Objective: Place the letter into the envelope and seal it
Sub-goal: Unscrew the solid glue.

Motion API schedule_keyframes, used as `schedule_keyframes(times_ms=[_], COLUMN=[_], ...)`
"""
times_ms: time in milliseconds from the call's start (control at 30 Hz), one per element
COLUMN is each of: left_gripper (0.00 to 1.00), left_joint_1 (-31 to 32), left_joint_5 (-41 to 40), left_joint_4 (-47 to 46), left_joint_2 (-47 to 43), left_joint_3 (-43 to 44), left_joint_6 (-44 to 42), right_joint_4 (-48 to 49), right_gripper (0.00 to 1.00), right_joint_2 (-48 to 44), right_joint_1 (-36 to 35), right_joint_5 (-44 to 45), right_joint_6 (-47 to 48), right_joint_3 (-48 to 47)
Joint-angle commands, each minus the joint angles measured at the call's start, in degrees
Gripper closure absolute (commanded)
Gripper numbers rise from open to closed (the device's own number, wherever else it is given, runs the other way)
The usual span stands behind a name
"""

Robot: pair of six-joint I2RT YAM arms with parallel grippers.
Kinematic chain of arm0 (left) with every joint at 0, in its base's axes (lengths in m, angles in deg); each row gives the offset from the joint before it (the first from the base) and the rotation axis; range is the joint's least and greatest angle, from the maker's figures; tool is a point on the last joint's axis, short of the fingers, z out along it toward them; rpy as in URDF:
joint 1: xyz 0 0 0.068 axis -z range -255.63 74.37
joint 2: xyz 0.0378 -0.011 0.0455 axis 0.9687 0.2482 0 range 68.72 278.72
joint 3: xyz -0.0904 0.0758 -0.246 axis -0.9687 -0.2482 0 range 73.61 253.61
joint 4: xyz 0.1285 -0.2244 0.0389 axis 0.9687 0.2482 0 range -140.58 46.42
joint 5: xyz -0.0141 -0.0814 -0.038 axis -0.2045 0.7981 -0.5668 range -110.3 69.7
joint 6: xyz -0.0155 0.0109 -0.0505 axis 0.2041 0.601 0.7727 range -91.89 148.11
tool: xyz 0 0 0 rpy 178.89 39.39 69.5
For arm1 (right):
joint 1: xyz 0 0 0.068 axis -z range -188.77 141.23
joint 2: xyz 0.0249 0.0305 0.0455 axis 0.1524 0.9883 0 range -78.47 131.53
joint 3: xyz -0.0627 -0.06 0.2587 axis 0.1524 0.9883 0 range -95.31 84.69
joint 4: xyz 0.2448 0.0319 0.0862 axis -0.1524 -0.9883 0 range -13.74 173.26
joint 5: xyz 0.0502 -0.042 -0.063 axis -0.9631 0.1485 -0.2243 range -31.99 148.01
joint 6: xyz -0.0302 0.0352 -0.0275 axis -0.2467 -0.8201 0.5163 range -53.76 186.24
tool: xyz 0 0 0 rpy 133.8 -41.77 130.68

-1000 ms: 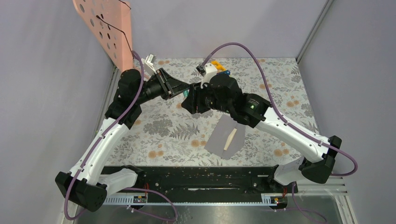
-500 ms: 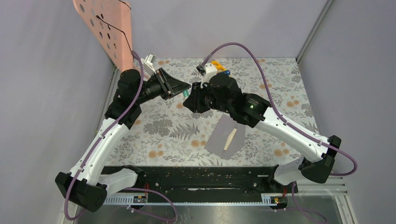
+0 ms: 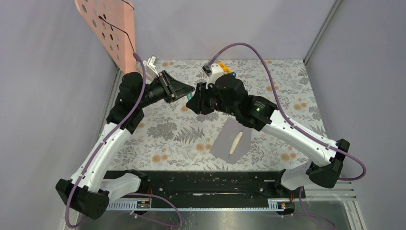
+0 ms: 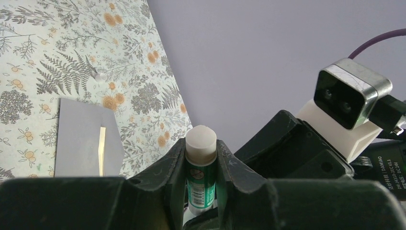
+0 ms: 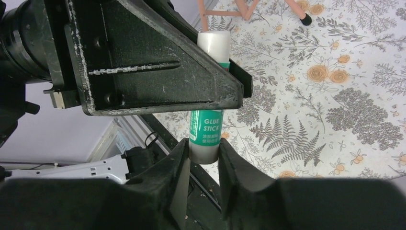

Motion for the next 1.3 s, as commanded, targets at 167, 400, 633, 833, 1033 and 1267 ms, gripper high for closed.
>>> schedule_keyframes(times_ms=[167,400,633,833,1033,1267], left_gripper=[1.00,1.00,1.00,1.00,1.00,1.00], left_joint_1=[-0.4,-2.0,-2.7,-2.6,-2.6,-2.5], left_joint_5=[0.8,11.6,23.3,23.2,25.7,27.7], left_joint_4=[-3.1,-21.5,-59.4,-90.7,-94.1,-94.0], left_joint_2=[-1.8,-2.8,-0.3,5.4,6.0,4.8], left_joint_3=[-0.2,-4.4,-9.6,-10.8,-7.8,-5.5], left_joint_6=[-0.3,8.6,26.0,45.4,47.5,47.9], right_joint_4=[5.1,24.3,48.9,70.3,86.6,98.0], right_gripper=[1.00,1.00,1.00,1.00,1.00,1.00], right_joint_2=[-2.1,-8.9,-8.3,-1.4,5.0,11.9], right_joint_1=[-0.3,5.8,12.8,13.7,14.9,15.1], right_joint_5=[0.5,-18.0,-42.9,-53.2,-54.8,-55.9], right_joint_6=[-0.4,-2.7,-13.6,-32.9,-46.9,-56.7], right_joint_3=[1.6,14.8,20.4,18.7,18.6,15.3])
